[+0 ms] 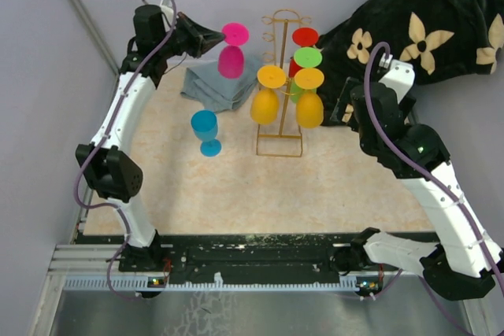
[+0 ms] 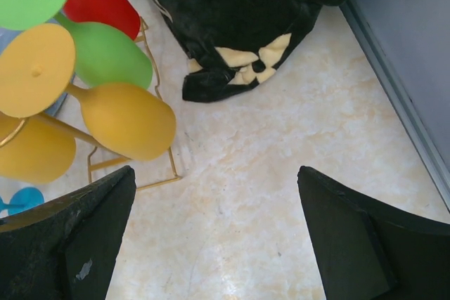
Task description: Take the wine glass off the wine glass rack
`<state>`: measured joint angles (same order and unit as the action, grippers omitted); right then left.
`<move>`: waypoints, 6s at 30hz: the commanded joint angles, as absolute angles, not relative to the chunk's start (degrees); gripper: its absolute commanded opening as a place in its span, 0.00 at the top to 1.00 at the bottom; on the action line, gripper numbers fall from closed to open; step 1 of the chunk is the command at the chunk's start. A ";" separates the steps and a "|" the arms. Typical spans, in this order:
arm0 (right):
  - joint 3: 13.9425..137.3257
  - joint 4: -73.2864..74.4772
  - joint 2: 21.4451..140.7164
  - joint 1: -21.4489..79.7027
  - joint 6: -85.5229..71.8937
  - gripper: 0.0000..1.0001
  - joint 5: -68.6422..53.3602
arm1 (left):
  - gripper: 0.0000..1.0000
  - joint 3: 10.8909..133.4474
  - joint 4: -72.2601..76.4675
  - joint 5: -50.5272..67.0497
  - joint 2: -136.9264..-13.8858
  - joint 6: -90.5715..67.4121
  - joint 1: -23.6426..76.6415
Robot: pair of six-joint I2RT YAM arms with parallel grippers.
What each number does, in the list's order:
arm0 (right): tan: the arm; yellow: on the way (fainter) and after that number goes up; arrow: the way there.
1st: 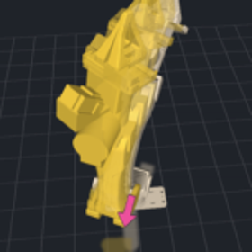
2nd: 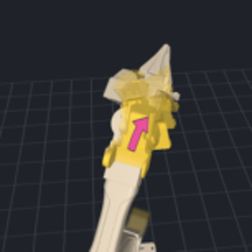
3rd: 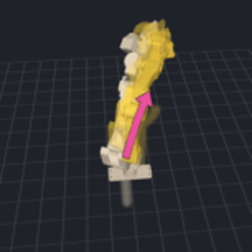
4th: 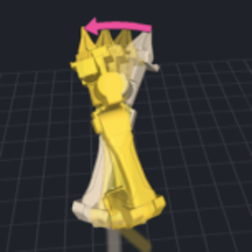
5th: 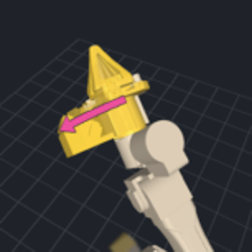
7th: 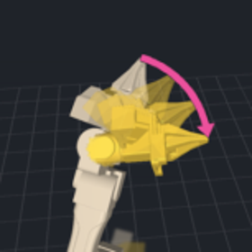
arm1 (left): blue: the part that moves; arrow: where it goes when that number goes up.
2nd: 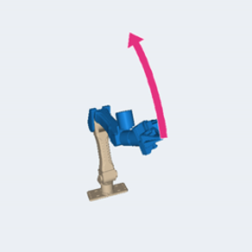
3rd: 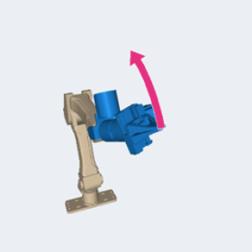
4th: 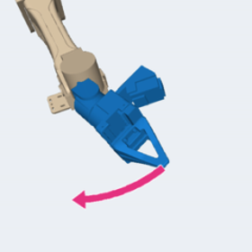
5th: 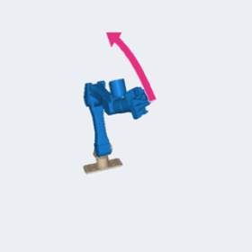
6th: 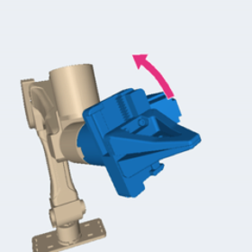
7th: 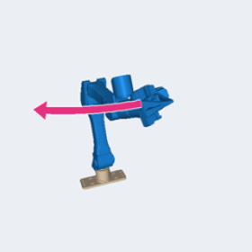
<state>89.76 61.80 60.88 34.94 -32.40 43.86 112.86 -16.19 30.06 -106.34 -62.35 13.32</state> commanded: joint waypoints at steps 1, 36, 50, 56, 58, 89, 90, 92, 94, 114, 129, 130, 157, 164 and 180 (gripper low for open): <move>94.45 58.38 61.92 34.67 -29.40 0.02 43.31 | 1.00 113.60 -11.18 33.57 -103.32 -55.13 9.02; 133.62 55.64 86.48 34.63 -16.56 0.02 17.10 | 1.00 91.06 -46.65 33.16 -60.30 36.88 24.37; 133.33 60.41 81.40 34.69 -17.66 0.02 18.35 | 1.00 89.42 -46.97 29.29 -64.64 58.53 44.99; 133.15 63.75 77.63 34.63 -20.10 0.02 18.51 | 1.00 82.60 -39.67 25.55 -65.24 66.65 56.69; 133.31 65.71 76.62 34.63 -20.92 0.02 17.28 | 1.00 80.54 -37.11 25.49 -65.69 67.80 59.07; 121.29 85.60 74.49 34.63 -21.52 0.14 -1.84 | 1.00 54.75 -2.69 13.93 -66.97 83.09 70.91; 121.10 85.62 74.41 34.63 -21.60 0.15 -2.45 | 1.00 54.12 -1.91 13.65 -67.04 83.32 70.85; 120.07 85.69 74.08 34.65 -21.68 0.18 -3.23 | 1.00 52.63 0.37 13.13 -66.97 83.99 70.89; 118.57 85.69 73.74 34.63 -21.63 0.21 -4.27 | 1.00 51.06 3.25 12.25 -67.18 85.07 70.87; 136.13 84.96 76.14 34.63 -20.92 1.00 -6.54 | 0.08 52.14 44.76 -8.81 -75.44 92.15 70.76; 132.88 45.51 81.82 34.63 -21.36 1.00 -12.30 | 0.04 74.37 23.31 -31.85 -67.89 63.70 49.20; 133.56 42.78 83.80 34.63 -21.54 1.00 -13.05 | 0.04 74.31 20.24 -32.42 -66.35 60.85 46.52; 145.55 29.23 120.30 51.70 -17.77 1.00 -9.29 | 0.05 65.89 -16.04 -40.80 -42.41 26.96 26.72; 143.77 31.71 125.27 55.43 -15.05 1.00 -2.41 | 0.06 67.22 -4.41 -46.26 -40.56 30.41 26.37; 144.54 34.23 133.48 58.21 -12.68 1.00 0.45 | 0.07 70.56 1.97 -44.64 -41.17 32.47 24.30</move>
